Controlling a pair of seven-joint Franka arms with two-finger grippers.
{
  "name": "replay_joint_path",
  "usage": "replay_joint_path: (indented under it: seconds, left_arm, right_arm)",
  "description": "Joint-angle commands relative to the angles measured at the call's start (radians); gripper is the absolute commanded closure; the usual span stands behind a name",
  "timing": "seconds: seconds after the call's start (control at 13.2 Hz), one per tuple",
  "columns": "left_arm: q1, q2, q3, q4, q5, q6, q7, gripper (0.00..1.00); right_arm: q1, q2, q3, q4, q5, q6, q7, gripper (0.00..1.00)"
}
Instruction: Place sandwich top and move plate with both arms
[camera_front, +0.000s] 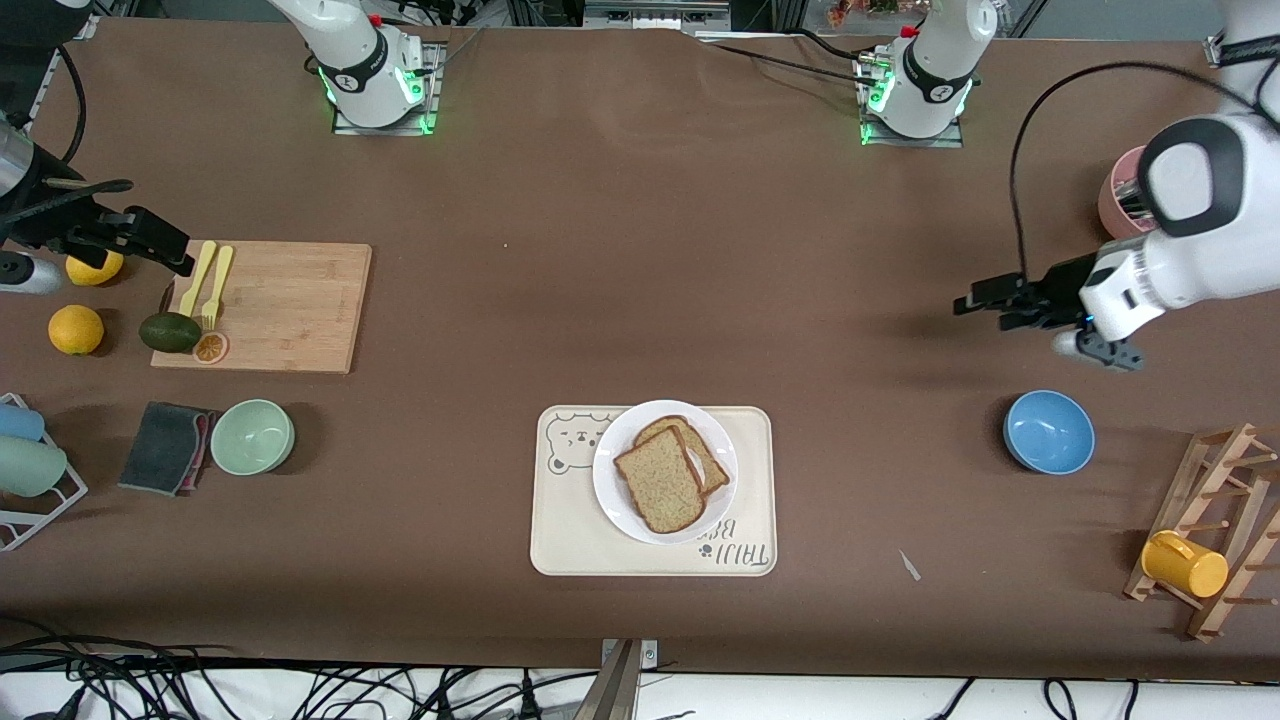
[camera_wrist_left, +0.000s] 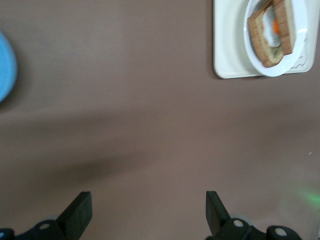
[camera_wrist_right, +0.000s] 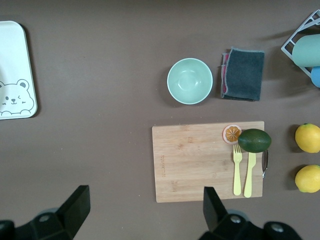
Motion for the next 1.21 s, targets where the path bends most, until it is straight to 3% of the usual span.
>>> replay_joint_path:
  seconds: [0.0,0.3,0.61,1.14]
  left_arm:
    - [0.032,-0.041,0.000,0.163,0.200,-0.153,-0.105,0.00]
    - [0.017,-0.061,0.000,0.325,0.344,-0.251,-0.345,0.00]
    - [-0.080,-0.074,0.013,0.334,0.433,-0.270,-0.507,0.00]
    - [-0.106,-0.080,0.018,0.396,0.423,-0.321,-0.524,0.00]
  right_arm:
    - [0.001,0.010,0.001,0.030,-0.006,-0.015,0.012,0.00]
    - [0.001,0.008,0.001,0.030,-0.006,-0.017,0.016,0.00]
    - [0.002,-0.005,0.002,0.018,-0.006,-0.066,0.051,0.00]
    - [0.001,-0.021,0.001,0.013,-0.006,-0.058,0.036,0.00]
